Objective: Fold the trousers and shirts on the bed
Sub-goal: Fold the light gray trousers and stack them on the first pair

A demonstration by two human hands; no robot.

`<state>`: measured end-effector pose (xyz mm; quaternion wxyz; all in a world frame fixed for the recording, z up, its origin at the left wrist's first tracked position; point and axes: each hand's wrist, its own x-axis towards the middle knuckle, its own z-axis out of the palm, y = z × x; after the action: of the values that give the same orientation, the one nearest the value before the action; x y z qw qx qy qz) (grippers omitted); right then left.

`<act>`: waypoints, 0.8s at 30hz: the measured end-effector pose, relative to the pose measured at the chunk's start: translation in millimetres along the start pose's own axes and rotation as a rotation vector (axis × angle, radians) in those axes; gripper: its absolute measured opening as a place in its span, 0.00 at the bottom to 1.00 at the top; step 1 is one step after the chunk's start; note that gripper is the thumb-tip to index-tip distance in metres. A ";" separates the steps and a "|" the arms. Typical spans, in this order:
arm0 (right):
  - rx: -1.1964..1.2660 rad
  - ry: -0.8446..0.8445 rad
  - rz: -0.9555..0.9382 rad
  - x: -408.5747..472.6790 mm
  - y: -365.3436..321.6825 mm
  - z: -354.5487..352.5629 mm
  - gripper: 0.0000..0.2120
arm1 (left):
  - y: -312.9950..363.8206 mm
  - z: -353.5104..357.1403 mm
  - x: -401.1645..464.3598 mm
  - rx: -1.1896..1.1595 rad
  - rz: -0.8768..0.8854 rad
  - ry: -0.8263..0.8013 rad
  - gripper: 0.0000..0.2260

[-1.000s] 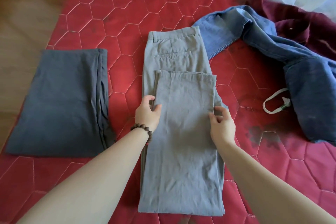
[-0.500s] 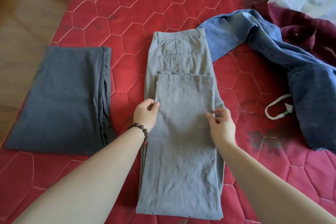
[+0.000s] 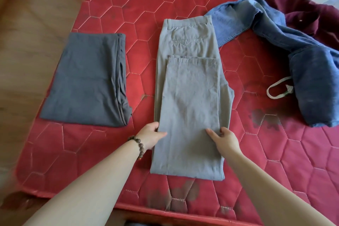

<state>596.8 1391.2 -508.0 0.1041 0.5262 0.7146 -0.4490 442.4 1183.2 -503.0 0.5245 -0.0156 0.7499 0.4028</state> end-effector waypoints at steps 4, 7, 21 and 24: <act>-0.067 -0.059 0.022 -24.1 16.4 -1.2 0.21 | -33.7 8.0 -27.8 0.048 0.060 0.016 0.12; -0.094 -0.102 0.035 -40.1 25.3 -4.2 0.19 | -49.4 14.7 -44.6 0.019 0.065 0.131 0.26; 0.135 -0.397 0.086 -91.8 64.7 -24.8 0.09 | -82.4 9.4 -94.9 -0.031 0.099 -0.134 0.14; 0.223 -0.310 0.156 -91.8 59.8 -16.5 0.12 | -81.9 17.4 -93.3 -0.193 0.023 -0.090 0.08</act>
<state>691.7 1345.7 -473.3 0.1881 0.5129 0.5930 -0.5915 534.2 1101.4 -478.8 0.5491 -0.0393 0.6833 0.4795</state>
